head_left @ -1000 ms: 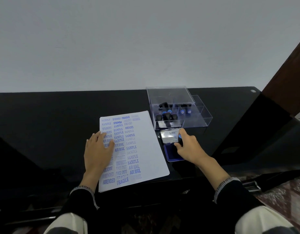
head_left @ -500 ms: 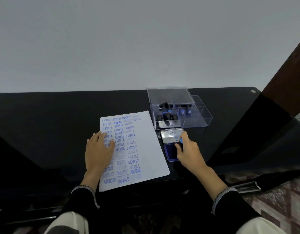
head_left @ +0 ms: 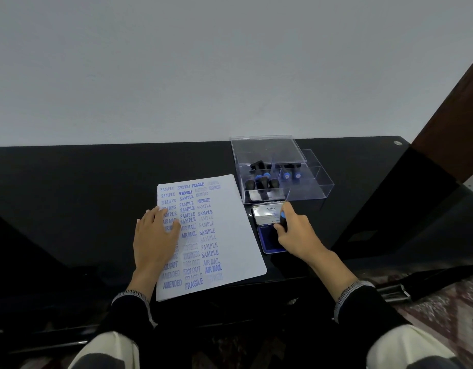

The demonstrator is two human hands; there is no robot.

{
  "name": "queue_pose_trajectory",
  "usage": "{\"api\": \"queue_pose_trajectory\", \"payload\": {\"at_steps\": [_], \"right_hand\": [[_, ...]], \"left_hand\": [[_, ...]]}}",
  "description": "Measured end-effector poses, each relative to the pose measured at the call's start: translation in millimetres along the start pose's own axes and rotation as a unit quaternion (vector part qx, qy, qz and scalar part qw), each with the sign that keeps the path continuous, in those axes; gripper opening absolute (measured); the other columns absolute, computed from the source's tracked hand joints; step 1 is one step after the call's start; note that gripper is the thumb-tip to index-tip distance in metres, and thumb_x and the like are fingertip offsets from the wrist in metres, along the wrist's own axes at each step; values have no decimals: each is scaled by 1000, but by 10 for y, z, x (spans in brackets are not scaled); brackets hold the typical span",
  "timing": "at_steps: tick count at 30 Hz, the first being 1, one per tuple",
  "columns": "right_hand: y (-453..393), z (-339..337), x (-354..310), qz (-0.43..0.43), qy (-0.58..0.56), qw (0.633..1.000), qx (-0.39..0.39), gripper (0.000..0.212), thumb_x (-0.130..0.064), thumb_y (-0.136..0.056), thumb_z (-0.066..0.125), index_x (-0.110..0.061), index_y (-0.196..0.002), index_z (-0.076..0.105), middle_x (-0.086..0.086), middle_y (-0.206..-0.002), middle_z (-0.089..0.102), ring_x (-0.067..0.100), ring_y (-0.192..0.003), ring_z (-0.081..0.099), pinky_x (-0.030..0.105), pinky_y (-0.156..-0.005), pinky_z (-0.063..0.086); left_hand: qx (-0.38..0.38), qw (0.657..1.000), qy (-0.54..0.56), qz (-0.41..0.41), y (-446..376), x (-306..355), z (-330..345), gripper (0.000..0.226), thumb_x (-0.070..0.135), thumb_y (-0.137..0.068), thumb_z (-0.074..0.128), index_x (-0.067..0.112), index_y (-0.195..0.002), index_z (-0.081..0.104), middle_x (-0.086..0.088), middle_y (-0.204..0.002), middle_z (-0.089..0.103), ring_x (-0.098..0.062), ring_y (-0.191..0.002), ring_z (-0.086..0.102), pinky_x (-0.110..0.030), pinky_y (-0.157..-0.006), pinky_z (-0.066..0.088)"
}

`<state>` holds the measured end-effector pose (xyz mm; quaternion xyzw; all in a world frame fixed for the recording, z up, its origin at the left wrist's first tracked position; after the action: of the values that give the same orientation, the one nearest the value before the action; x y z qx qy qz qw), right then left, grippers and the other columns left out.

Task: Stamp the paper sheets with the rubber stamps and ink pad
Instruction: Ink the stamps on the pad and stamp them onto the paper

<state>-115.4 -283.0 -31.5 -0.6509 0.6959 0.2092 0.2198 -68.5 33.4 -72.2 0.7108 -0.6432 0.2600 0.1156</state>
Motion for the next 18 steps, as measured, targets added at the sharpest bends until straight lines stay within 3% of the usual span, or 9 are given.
{"api": "queue_pose_trajectory", "payload": {"at_steps": [4, 9, 12, 15, 18], "right_hand": [[139, 58, 9, -21, -15, 998, 59, 20, -10, -94, 55, -15, -98, 35, 2, -94, 59, 19, -77, 59, 23, -54, 45], [221, 107, 5, -27, -4, 996, 88, 19, -13, -96, 52, -17, -96, 34, 1, -87, 56, 19, -73, 57, 18, -51, 38], [244, 88, -13, -26, 0, 996, 90, 20, -14, -96, 52, -19, -95, 33, 3, -85, 58, 21, -72, 58, 31, -54, 48], [237, 26, -27, -36, -10, 997, 71, 18, -20, -98, 49, -19, -91, 32, -4, -75, 52, 18, -62, 54, 29, -49, 43], [222, -36, -48, -31, -38, 997, 51, 22, -34, -102, 34, -17, -87, 35, 1, -73, 55, 19, -62, 54, 36, -52, 45]], "left_hand": [[2, 1000, 0, 2, 5, 6, -2, 51, 40, -97, 50, 12, -139, 48, -5, -149, 42, -22, -142, 32, -42, -120, 19], [1, 1000, 5, 1, 8, 9, -14, 51, 40, -97, 51, 12, -140, 48, -6, -149, 42, -22, -142, 31, -42, -120, 18], [3, 1000, 2, 1, 15, 17, -21, 51, 40, -97, 51, 12, -140, 48, -6, -149, 42, -23, -142, 32, -43, -120, 19], [4, 1000, 4, 1, 7, 22, -21, 51, 40, -96, 52, 12, -139, 49, -5, -148, 43, -23, -141, 33, -43, -120, 21], [2, 1000, 5, -1, 0, 11, -16, 50, 40, -96, 52, 13, -138, 49, -4, -146, 45, -23, -140, 36, -44, -119, 23]]}}
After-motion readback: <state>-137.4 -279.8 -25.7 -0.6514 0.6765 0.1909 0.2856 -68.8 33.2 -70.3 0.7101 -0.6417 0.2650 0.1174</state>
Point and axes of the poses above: each hand's wrist, its own y-axis away from the middle knuckle, its own z-axis out of the palm, x = y × z, the point moved 4 cm from there along -y, towards the middle knuckle
